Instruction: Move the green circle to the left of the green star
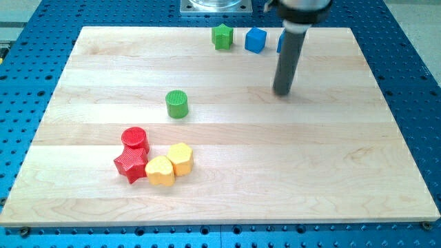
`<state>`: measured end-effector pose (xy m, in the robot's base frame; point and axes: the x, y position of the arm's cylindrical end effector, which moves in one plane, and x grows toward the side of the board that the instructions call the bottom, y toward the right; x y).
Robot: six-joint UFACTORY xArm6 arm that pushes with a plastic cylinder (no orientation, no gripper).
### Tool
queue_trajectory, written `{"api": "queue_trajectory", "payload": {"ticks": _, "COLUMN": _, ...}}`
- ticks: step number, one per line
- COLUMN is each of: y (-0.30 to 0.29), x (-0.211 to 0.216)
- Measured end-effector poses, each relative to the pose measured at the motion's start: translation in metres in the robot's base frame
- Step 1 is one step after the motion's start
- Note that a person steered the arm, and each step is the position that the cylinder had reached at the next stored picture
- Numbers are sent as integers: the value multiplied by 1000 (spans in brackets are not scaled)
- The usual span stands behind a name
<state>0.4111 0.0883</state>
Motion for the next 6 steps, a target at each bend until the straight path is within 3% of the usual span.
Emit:
{"api": "queue_trajectory", "payload": {"ticks": 1, "y": -113, "x": 45}}
{"api": "queue_trajectory", "payload": {"ticks": 2, "y": -200, "x": 14}}
{"api": "queue_trajectory", "payload": {"ticks": 3, "y": -236, "x": -55}}
{"api": "queue_trajectory", "payload": {"ticks": 4, "y": -183, "x": -77}}
{"api": "queue_trajectory", "payload": {"ticks": 5, "y": -192, "x": -26}}
{"api": "queue_trajectory", "payload": {"ticks": 6, "y": -118, "x": -46}}
